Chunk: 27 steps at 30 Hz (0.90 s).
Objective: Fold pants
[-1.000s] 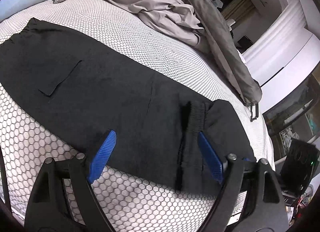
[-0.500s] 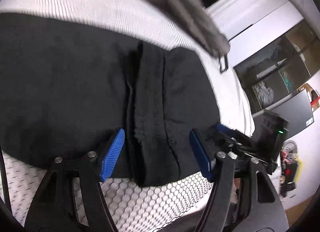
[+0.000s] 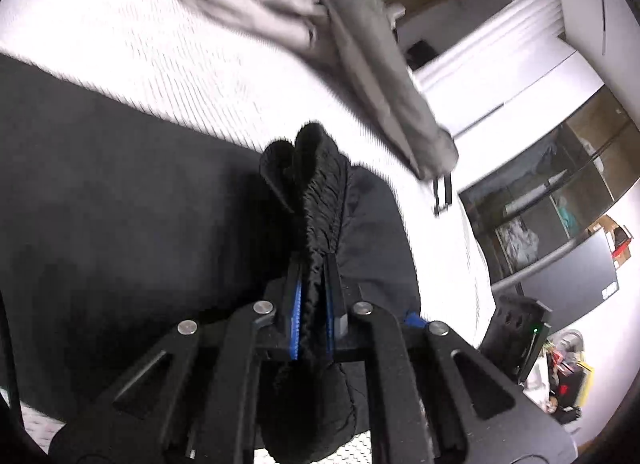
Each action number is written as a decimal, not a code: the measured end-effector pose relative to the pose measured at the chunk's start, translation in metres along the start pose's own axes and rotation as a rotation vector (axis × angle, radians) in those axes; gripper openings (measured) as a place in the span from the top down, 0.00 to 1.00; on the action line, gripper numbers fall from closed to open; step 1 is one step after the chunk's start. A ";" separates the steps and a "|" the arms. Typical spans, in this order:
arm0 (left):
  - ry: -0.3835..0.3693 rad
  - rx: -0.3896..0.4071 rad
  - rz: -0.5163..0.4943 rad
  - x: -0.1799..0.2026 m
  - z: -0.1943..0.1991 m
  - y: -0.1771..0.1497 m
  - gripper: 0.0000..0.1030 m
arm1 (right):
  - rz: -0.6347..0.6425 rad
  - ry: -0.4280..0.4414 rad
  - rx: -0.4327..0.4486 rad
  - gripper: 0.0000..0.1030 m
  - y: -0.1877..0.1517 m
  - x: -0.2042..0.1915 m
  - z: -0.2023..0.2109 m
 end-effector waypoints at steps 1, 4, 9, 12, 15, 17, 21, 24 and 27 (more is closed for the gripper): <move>0.016 0.016 0.002 -0.006 0.010 0.001 0.94 | 0.000 0.007 0.000 0.33 0.003 -0.004 -0.002; 0.224 0.042 -0.056 -0.040 0.020 -0.001 0.92 | 0.014 0.005 -0.009 0.34 0.005 -0.010 -0.010; 0.317 -0.039 -0.028 -0.070 0.008 -0.012 0.83 | 0.041 -0.044 -0.056 0.34 0.004 -0.014 -0.015; 0.351 -0.012 -0.046 -0.058 0.022 -0.009 0.72 | -0.029 -0.008 -0.091 0.33 -0.006 -0.002 0.005; 0.346 0.038 -0.031 -0.045 0.046 -0.009 0.62 | -0.150 0.125 -0.141 0.39 -0.025 0.011 0.023; 0.333 0.048 -0.042 -0.032 0.051 -0.008 0.61 | -0.195 0.199 -0.151 0.50 -0.029 0.008 0.027; 0.310 0.037 -0.077 -0.004 0.048 -0.012 0.56 | -0.234 0.244 -0.138 0.84 -0.031 0.001 0.017; 0.292 0.004 -0.104 0.018 0.029 -0.019 0.56 | -0.152 0.185 -0.152 0.96 -0.032 -0.012 0.014; 0.279 -0.009 -0.106 0.035 0.013 -0.022 0.56 | -0.056 0.155 -0.156 0.97 -0.037 -0.026 0.029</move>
Point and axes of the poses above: each gripper's, at about its wrist camera, not at the fingertips, and z roughly against the way its jaws point, x to its right, y to its top, the point moved 7 cm from there along -z, roughly the way its jaws point, and after that the axes turned 5 degrees about -z, right-handed, at the moved point
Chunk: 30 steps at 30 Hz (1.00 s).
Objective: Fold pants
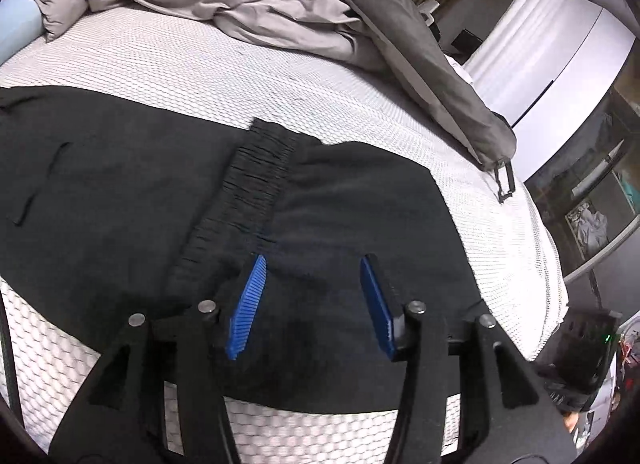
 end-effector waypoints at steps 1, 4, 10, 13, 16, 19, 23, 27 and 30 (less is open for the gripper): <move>-0.005 -0.006 -0.005 0.006 -0.003 -0.001 0.56 | 0.009 -0.027 -0.035 0.97 -0.006 0.004 -0.004; -0.031 -0.030 -0.033 0.028 -0.012 -0.006 0.56 | -0.037 -0.060 -0.101 0.96 -0.013 0.019 -0.026; -0.104 -0.076 -0.193 0.105 -0.035 -0.027 0.54 | -0.094 0.041 0.013 0.62 -0.002 0.016 0.005; -0.081 -0.114 -0.281 0.135 -0.054 -0.040 0.53 | -0.200 0.074 0.069 0.72 0.013 0.025 -0.002; -0.050 -0.162 -0.229 0.137 -0.077 -0.048 0.53 | -0.214 0.030 0.096 0.92 0.019 0.029 -0.014; -0.050 -0.159 -0.155 0.130 -0.082 -0.046 0.53 | -0.179 0.015 0.043 0.94 0.007 0.028 -0.012; -0.047 -0.155 -0.135 0.129 -0.078 -0.047 0.53 | -0.109 0.037 -0.073 0.94 -0.018 0.031 -0.009; -0.096 -0.149 -0.218 0.141 -0.055 -0.063 0.53 | -0.123 0.054 0.008 0.87 -0.011 0.041 0.013; -0.134 -0.151 -0.378 0.170 -0.045 -0.091 0.53 | -0.184 0.054 0.108 0.75 0.003 0.054 0.029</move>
Point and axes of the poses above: each gripper's, at about its wrist camera, not at the fingertips, and z roughly against the way its jaws point, x to its right, y to its top, the point moved 7 cm from there along -z, roughly the way its jaws point, and after that the axes turned 5 degrees about -z, right-handed, at the moved point
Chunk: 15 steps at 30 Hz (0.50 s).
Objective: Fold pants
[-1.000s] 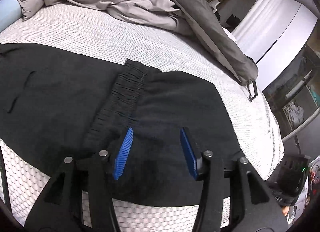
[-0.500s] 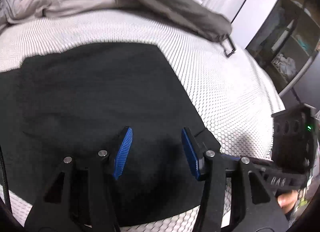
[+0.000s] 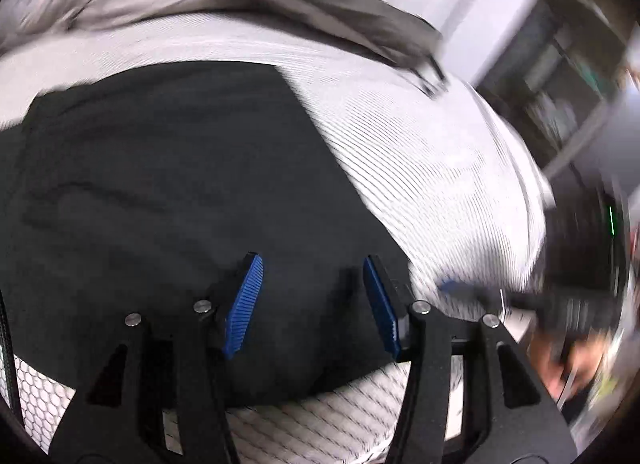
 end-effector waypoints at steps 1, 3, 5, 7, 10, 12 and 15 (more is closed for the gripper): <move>-0.006 -0.020 -0.062 0.011 -0.005 -0.007 0.53 | -0.015 -0.001 0.020 0.75 0.005 0.002 0.001; 0.030 -0.047 -0.147 0.022 -0.013 -0.021 0.53 | -0.027 -0.001 0.036 0.74 0.012 0.004 -0.002; 0.068 -0.047 -0.201 0.026 -0.015 -0.028 0.52 | -0.023 0.002 0.033 0.66 0.019 -0.002 -0.011; 0.064 -0.041 -0.208 0.026 -0.014 -0.030 0.52 | 0.003 -0.008 0.030 0.60 0.026 -0.008 -0.022; 0.040 -0.045 -0.196 0.021 -0.016 -0.031 0.51 | 0.042 -0.040 0.003 0.59 0.037 -0.010 -0.037; 0.036 -0.049 -0.200 0.019 -0.017 -0.030 0.51 | 0.075 -0.083 -0.067 0.61 0.046 -0.013 -0.063; 0.017 -0.054 -0.196 0.017 -0.017 -0.031 0.51 | 0.110 -0.148 -0.124 0.72 0.065 -0.020 -0.093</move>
Point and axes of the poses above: each gripper's, at about its wrist camera, not at the fingertips, and z roughly against the way its jaws point, x to its right, y to its top, the point moved 7 cm from there along -z, roughly the way its jaws point, and after that the axes turned 5 degrees about -z, right-handed, at the moved point
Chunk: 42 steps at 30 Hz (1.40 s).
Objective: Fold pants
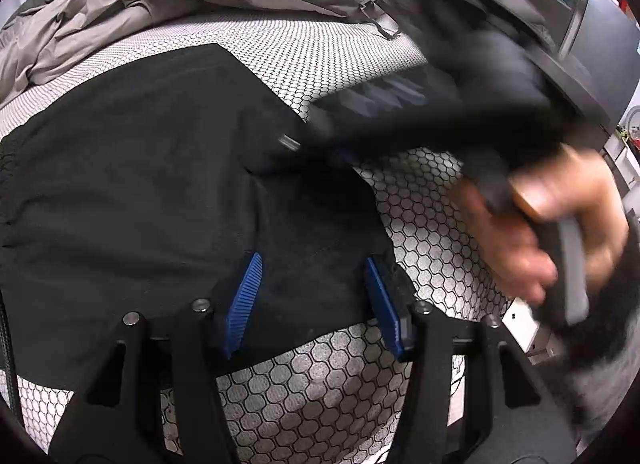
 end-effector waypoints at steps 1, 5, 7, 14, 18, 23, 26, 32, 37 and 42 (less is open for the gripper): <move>-0.010 -0.003 0.000 -0.001 -0.001 0.000 0.52 | 0.010 -0.009 -0.010 0.77 0.009 -0.001 -0.006; -0.055 -0.005 0.020 -0.010 -0.002 -0.004 0.52 | -0.039 -0.010 -0.030 0.85 0.062 0.008 -0.035; -0.070 -0.007 0.026 -0.014 -0.001 -0.004 0.52 | -0.059 -0.022 -0.047 0.85 0.089 0.010 -0.051; -0.122 0.019 0.026 -0.033 0.011 -0.008 0.51 | -0.092 -0.111 0.030 0.83 0.165 0.013 -0.072; -0.200 0.072 0.124 -0.049 0.035 -0.004 0.51 | -0.108 -0.065 0.025 0.70 0.134 0.014 -0.050; -0.108 0.232 0.218 -0.118 0.089 -0.006 0.48 | -0.157 0.039 0.036 0.64 0.033 0.023 -0.007; 0.028 0.281 0.343 -0.176 0.109 -0.017 0.42 | -0.187 0.096 0.096 0.64 -0.011 0.016 0.007; 0.119 0.276 0.535 -0.258 0.123 -0.048 0.42 | -0.197 0.071 0.139 0.91 -0.016 0.014 0.004; 0.180 0.262 0.504 -0.270 0.119 -0.058 0.42 | -0.168 -0.032 0.139 0.84 0.008 0.022 0.008; 0.193 0.269 0.373 -0.222 0.126 -0.032 0.42 | 0.018 -0.188 0.255 0.81 -0.013 -0.003 0.055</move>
Point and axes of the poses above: each gripper's, at about its wrist camera, not at the fingertips, and z roughly against the way its jaws point, x to its right, y to its top, the point moved 7 cm from there along -z, roughly the way its jaws point, and after that the axes turned 5 degrees about -z, right-handed, at the moved point
